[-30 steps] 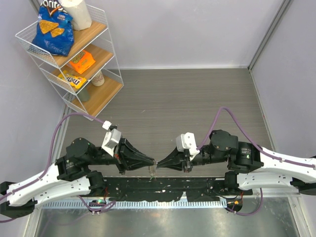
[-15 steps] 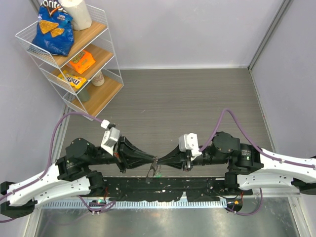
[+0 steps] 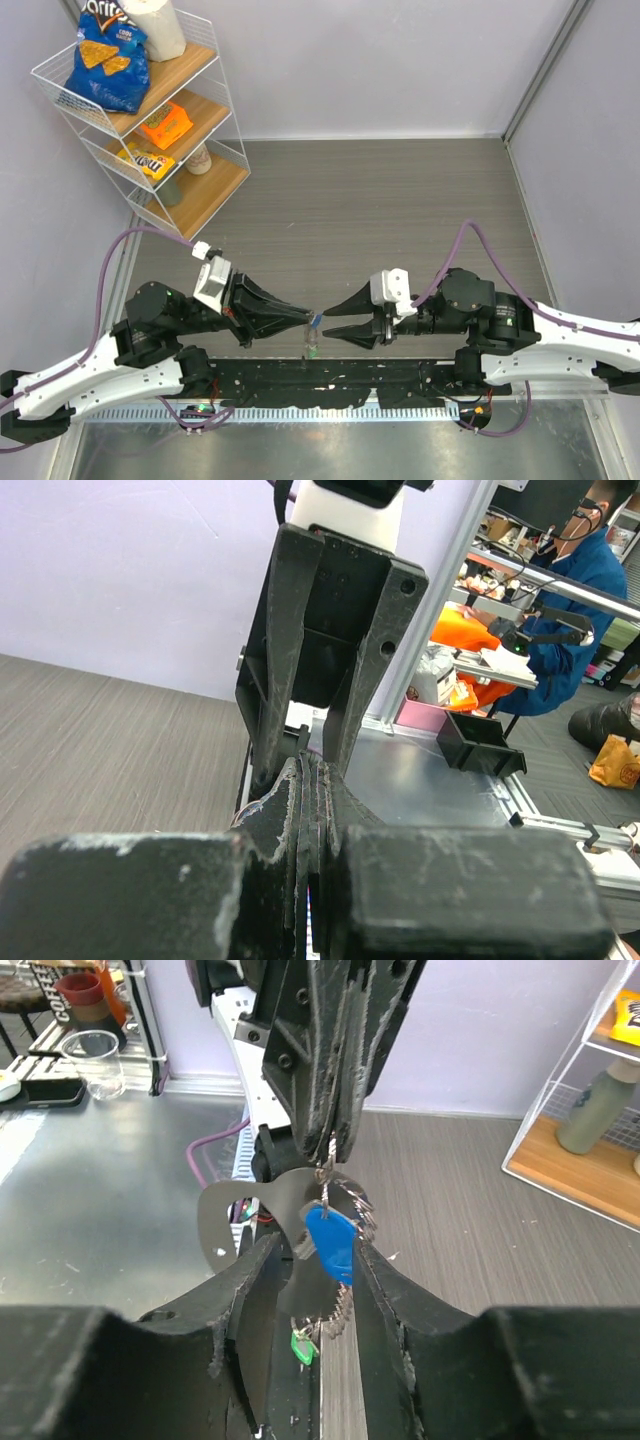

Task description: Put the keys on the keyring

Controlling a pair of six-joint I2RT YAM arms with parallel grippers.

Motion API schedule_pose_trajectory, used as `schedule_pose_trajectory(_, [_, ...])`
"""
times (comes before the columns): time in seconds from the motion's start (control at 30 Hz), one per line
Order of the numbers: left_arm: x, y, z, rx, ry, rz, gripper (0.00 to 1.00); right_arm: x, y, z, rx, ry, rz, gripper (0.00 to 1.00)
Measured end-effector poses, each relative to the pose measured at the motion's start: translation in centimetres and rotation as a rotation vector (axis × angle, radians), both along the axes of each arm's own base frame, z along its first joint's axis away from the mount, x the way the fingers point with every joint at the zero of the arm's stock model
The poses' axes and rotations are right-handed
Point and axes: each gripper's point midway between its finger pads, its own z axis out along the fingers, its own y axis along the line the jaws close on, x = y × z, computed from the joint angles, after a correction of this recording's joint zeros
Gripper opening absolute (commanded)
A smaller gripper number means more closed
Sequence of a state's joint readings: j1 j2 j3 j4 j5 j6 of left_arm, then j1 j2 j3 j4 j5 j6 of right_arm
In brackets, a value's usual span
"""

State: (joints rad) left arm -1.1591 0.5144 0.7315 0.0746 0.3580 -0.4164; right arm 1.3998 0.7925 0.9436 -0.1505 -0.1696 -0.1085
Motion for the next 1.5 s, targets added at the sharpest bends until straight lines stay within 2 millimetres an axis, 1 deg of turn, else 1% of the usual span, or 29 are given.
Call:
schedule_pose_trajectory(0.13, [0.0,0.0,-0.1,-0.001,0.000,0.000,0.00,0.6,-0.5,1.1,0.039,0.003,-0.043,0.41])
schedule_pose_trajectory(0.3, [0.0,0.0,-0.2,-0.005,0.001,-0.001,0.00,0.9,-0.3,2.0,0.077,0.021,-0.062,0.41])
schedule_pose_trajectory(0.43, [-0.1,0.1,-0.2,-0.014,-0.002,-0.002,0.00,1.0,0.3,1.9,0.075,0.042,-0.063,0.41])
schedule_pose_trajectory(0.67, [-0.2,0.3,0.2,-0.034,-0.005,-0.003,0.00,0.9,1.2,1.1,0.051,0.079,-0.059,0.35])
schedule_pose_trajectory(1.13, [-0.3,0.5,0.0,-0.039,0.003,-0.006,0.00,0.4,1.9,2.5,0.102,0.102,-0.025,0.30])
schedule_pose_trajectory(1.5, [-0.3,0.8,0.4,-0.054,-0.002,-0.002,0.00,0.1,2.3,2.2,0.090,0.112,-0.006,0.27])
